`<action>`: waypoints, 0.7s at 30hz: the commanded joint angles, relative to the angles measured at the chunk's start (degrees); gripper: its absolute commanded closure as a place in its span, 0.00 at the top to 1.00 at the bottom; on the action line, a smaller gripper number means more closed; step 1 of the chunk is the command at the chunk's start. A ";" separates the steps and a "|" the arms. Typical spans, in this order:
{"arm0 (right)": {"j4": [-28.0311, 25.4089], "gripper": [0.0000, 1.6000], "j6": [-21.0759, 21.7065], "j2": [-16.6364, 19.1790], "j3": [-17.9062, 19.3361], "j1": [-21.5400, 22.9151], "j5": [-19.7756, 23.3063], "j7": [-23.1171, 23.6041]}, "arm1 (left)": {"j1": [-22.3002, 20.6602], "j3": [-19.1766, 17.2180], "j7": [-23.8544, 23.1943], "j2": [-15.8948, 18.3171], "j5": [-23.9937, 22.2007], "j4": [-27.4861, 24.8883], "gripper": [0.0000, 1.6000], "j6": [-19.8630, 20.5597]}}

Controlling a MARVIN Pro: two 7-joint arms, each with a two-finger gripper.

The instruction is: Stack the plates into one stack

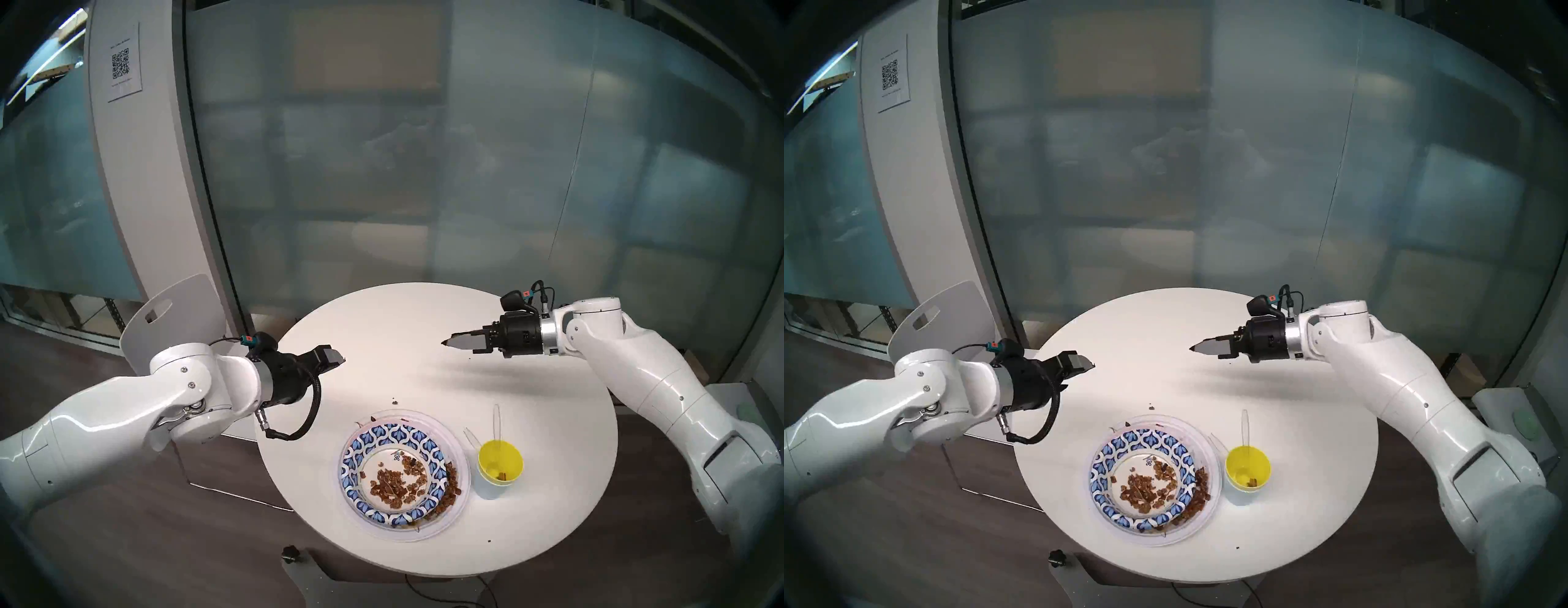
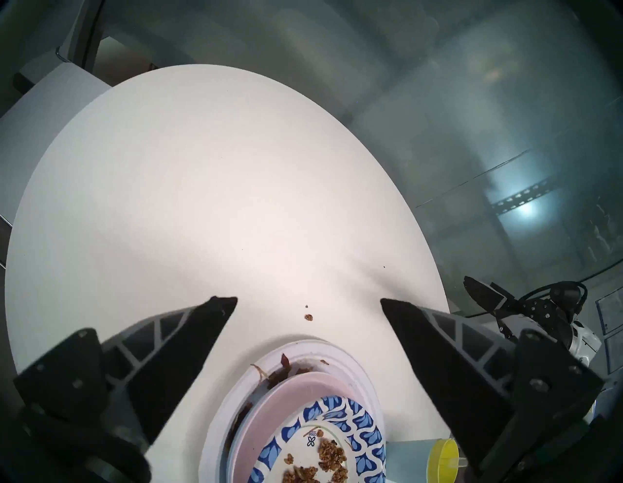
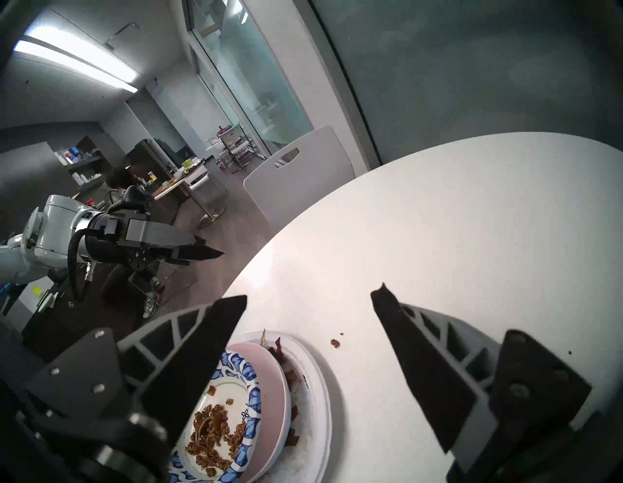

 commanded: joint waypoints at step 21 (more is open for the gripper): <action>-21.17 0.86 -6.56 20.55 9.54 -24.14 12.76 -6.38 | -0.37 0.86 -0.50 0.37 3.45 -5.44 1.00 0.82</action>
